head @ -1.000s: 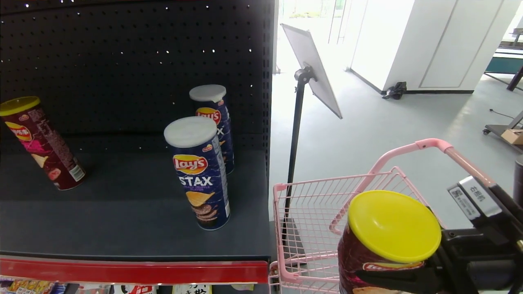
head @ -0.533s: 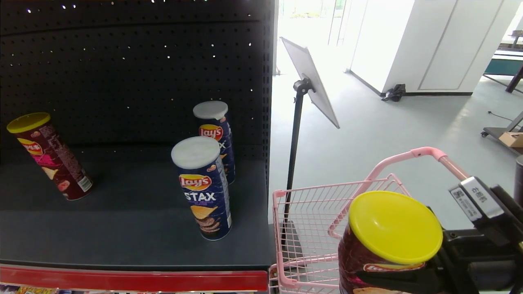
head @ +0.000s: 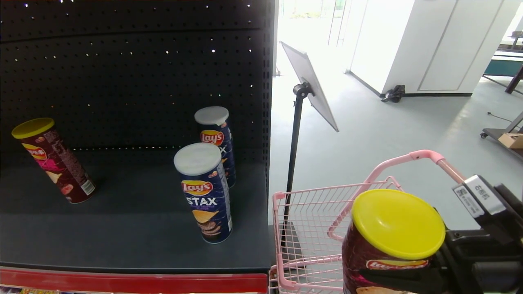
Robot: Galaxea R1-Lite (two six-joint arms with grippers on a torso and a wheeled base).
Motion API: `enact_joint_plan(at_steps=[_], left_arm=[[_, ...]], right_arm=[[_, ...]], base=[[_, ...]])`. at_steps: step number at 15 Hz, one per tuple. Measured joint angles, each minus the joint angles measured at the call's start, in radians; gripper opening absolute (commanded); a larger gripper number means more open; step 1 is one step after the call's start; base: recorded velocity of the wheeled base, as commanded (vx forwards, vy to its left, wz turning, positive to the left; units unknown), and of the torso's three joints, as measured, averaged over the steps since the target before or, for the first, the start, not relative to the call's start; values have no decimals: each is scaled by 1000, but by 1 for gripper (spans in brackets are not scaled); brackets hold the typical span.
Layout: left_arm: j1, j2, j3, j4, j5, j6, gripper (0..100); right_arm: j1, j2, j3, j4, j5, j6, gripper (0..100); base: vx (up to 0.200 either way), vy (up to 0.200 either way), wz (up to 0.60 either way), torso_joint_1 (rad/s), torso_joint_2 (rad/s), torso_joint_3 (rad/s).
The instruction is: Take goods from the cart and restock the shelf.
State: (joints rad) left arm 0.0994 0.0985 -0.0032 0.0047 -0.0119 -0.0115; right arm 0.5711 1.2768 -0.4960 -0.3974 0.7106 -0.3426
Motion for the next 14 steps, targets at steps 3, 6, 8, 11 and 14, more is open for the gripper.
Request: enact_joint_plan(at_steps=[3, 6, 8, 11, 14], left_arm=[[0, 0, 0, 0, 0, 0, 100], [0, 0, 0, 0, 0, 0, 100], [0, 0, 0, 0, 0, 0, 100], [0, 0, 0, 0, 0, 0, 100], [0, 0, 0, 0, 1, -6, 100]], right_arm=[[-9, -20, 25, -1, -3, 16, 0], [-12, -30, 13, -4, -31, 57, 0], [-19, -29, -15, -3, -59, 66, 0], [-24, -27, -37, -1, -95, 70, 0], [-23, -27, -39, -2, -108, 71, 0]], base=[[0, 0, 0, 0, 0, 0], [0, 0, 0, 0, 0, 0], [0, 0, 0, 0, 0, 0], [0, 0, 0, 0, 0, 0], [-200, 0, 0, 4, 2, -2]])
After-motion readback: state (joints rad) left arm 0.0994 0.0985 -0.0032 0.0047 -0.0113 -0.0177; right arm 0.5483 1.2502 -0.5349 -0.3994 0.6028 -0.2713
